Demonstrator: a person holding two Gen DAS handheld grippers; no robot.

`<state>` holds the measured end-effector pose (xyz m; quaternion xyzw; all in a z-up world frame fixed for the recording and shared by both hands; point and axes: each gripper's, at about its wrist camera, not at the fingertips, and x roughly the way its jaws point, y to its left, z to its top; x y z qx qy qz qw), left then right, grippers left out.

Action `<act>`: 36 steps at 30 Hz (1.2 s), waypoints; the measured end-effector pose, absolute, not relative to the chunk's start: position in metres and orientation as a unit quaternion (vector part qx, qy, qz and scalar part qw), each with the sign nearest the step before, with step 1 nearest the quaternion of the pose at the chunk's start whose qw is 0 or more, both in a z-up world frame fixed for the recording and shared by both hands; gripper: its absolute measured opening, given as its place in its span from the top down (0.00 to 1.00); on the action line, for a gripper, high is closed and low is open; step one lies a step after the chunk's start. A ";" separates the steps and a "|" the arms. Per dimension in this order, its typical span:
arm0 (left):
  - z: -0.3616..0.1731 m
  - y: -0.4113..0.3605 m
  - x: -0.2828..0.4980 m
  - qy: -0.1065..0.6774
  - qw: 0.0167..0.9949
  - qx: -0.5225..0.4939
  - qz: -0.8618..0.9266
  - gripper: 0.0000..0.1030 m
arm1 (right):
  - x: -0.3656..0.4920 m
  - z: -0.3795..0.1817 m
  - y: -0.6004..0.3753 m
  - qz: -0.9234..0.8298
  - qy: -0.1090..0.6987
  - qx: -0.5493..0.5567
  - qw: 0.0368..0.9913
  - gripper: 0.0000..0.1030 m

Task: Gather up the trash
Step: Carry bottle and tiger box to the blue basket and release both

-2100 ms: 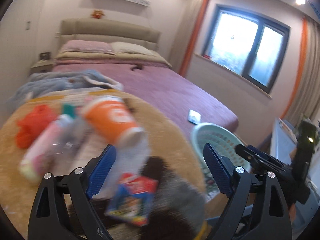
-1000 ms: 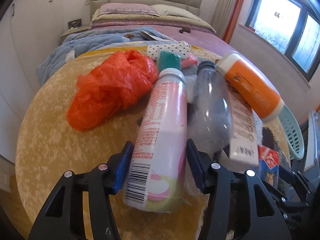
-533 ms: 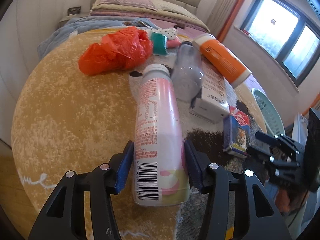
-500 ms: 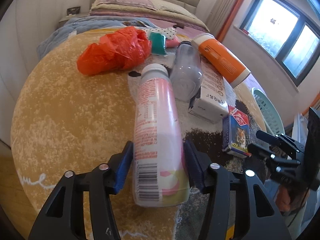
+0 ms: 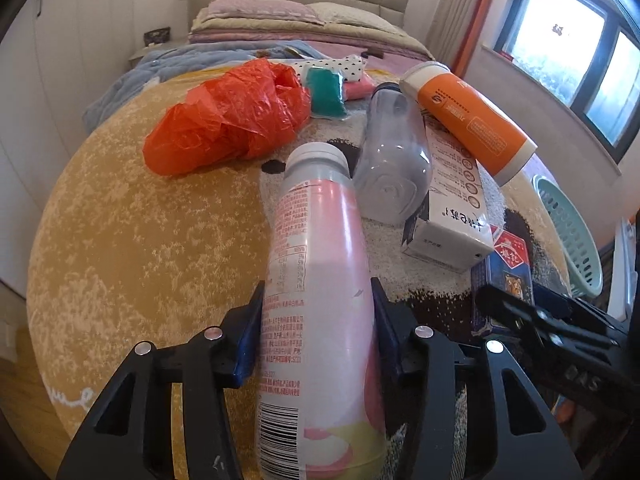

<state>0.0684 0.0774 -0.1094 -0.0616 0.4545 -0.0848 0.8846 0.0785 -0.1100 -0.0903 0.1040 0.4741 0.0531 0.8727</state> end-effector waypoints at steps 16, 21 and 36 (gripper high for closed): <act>-0.080 0.072 0.018 0.394 0.903 -0.120 -0.123 0.55 | 0.051 -0.081 -0.161 0.070 0.439 0.089 0.892 0.40; -0.060 0.062 0.004 0.364 0.912 -0.129 -0.141 0.55 | 0.041 -0.058 -0.192 0.056 0.401 0.103 0.909 0.40; -0.007 -0.096 0.050 0.311 0.906 -0.079 -0.278 0.55 | 0.037 -0.025 -0.342 -0.073 0.329 0.156 0.929 0.40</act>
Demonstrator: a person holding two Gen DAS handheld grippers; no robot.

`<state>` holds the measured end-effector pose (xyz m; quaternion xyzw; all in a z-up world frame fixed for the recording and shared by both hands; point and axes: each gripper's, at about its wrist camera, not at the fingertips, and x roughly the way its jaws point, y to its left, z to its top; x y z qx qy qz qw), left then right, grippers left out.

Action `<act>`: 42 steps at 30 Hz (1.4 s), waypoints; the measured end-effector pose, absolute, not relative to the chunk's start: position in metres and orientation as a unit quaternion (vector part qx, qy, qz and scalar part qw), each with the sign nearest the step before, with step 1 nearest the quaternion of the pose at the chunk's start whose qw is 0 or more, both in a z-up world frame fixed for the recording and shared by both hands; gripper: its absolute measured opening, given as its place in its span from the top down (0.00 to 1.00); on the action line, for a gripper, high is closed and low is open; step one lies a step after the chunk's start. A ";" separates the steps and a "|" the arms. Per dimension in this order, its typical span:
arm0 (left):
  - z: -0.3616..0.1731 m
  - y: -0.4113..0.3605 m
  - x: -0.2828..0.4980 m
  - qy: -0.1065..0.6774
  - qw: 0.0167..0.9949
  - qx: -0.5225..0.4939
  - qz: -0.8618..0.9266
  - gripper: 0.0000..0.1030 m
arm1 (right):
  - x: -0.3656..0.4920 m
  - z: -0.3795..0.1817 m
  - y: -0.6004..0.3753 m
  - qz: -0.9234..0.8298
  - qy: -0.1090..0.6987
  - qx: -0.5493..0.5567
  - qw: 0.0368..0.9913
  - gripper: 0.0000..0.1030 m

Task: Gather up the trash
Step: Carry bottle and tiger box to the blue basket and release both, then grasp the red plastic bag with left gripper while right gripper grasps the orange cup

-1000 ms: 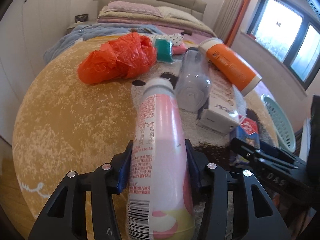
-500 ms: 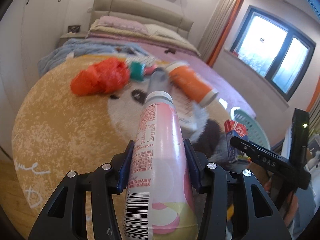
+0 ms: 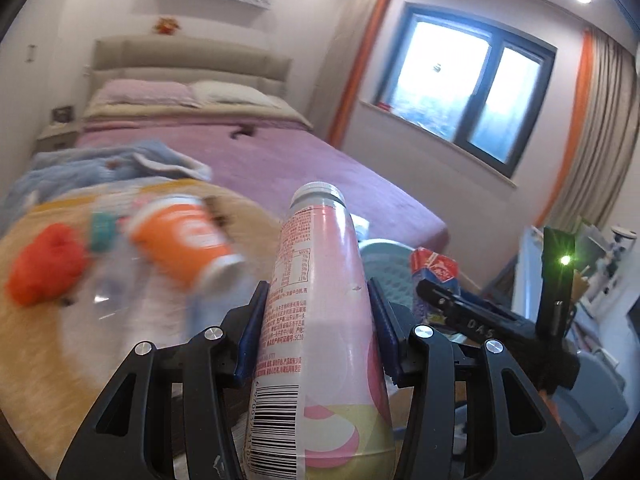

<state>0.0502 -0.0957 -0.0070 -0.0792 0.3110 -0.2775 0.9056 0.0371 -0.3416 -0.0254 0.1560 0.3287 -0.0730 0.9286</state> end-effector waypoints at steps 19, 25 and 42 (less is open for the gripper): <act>-0.104 -0.279 0.164 0.422 0.834 -0.073 -0.347 0.54 | 0.083 -0.111 -0.467 -0.159 0.395 0.236 0.873 0.38; -0.104 -0.271 0.157 0.417 0.837 -0.081 -0.346 0.34 | 0.080 -0.113 -0.475 -0.164 0.402 0.245 0.867 0.36; -0.010 -0.159 0.078 0.308 0.887 -0.101 -0.328 0.32 | 0.052 -0.032 -0.387 -0.054 0.327 0.212 0.919 0.36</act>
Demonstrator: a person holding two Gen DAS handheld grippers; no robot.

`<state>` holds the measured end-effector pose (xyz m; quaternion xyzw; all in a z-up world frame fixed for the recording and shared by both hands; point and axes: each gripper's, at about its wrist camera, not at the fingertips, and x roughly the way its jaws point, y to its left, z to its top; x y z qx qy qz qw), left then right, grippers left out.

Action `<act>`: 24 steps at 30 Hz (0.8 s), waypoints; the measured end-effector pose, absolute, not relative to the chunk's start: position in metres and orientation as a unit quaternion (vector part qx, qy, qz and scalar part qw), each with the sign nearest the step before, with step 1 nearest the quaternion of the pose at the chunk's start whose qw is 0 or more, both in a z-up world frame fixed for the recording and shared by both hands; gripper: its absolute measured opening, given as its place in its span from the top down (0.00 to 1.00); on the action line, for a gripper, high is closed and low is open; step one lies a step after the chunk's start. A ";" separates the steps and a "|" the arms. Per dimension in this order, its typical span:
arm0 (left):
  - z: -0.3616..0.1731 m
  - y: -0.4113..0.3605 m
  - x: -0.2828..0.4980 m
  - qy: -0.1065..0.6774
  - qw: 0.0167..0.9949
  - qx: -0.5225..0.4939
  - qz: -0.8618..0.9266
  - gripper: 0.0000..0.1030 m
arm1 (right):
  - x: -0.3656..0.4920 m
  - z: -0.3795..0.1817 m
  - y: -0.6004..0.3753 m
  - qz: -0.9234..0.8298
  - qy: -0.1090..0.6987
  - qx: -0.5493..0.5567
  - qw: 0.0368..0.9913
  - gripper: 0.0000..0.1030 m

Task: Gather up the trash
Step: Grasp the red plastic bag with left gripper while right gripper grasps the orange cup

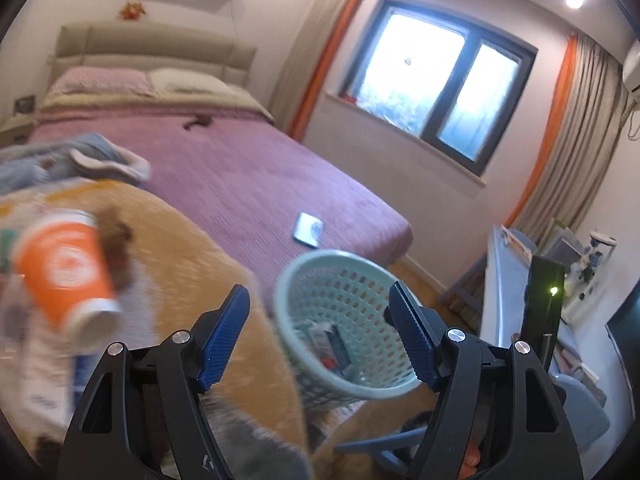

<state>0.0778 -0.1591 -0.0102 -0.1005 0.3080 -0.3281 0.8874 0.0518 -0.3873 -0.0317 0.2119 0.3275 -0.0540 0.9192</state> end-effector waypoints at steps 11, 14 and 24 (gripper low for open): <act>0.017 0.007 0.080 0.272 0.943 -0.115 -0.151 0.19 | 0.086 0.009 -0.249 0.096 0.301 0.121 0.941 0.32; 0.005 0.049 0.096 0.284 0.947 -0.112 -0.097 0.15 | 0.104 0.005 -0.215 0.121 0.309 0.097 0.938 0.29; -0.054 0.135 0.154 0.330 0.932 -0.152 -0.010 0.15 | 0.156 -0.026 -0.153 0.167 0.359 0.049 0.917 0.25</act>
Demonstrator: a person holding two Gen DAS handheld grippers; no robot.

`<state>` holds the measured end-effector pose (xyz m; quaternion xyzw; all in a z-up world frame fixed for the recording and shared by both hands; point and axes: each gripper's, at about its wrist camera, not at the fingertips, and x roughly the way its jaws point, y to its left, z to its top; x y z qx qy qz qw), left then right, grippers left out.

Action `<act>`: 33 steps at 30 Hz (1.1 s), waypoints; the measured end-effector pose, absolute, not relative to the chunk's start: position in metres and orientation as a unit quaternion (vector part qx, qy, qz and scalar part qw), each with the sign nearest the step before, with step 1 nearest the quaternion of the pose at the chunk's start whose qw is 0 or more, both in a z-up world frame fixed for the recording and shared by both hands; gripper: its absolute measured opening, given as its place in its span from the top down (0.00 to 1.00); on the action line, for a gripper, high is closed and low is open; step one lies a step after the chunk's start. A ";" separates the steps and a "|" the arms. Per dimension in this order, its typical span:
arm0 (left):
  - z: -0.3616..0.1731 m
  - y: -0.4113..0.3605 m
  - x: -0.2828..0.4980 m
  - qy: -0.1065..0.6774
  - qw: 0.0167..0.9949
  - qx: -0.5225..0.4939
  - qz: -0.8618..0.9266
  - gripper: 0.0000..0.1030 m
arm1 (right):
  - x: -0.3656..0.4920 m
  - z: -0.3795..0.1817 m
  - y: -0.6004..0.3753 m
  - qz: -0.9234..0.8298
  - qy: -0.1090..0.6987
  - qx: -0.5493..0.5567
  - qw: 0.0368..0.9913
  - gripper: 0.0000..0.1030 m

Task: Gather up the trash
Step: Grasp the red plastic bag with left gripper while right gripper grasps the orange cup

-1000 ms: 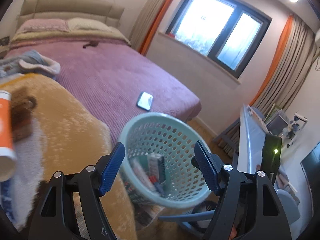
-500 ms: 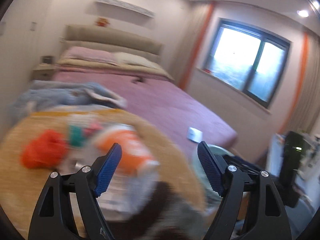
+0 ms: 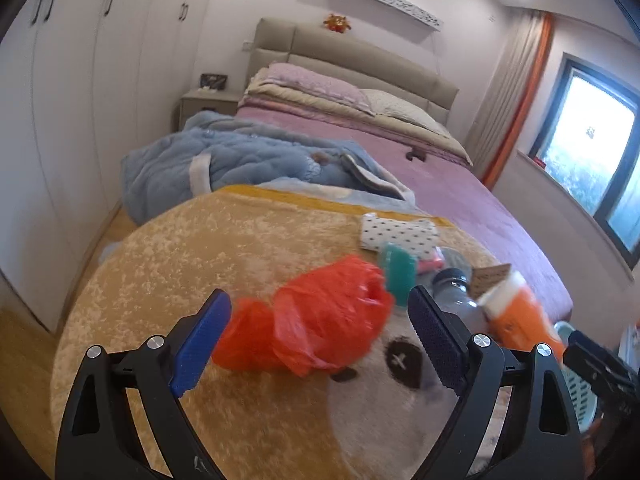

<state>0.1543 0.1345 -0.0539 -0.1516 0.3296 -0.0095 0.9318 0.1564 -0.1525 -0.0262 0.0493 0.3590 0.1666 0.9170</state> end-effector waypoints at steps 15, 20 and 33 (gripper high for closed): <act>-0.092 0.123 0.181 0.398 0.908 -0.126 -0.018 0.28 | 0.175 -0.052 -0.139 0.176 0.390 0.048 0.903 0.27; -0.085 0.123 0.173 0.389 0.912 -0.128 -0.026 0.54 | 0.171 -0.050 -0.138 0.184 0.390 0.049 0.901 0.35; -0.041 0.106 0.139 0.330 0.927 -0.156 -0.085 0.63 | 0.136 -0.019 -0.174 0.153 0.342 0.068 0.925 0.36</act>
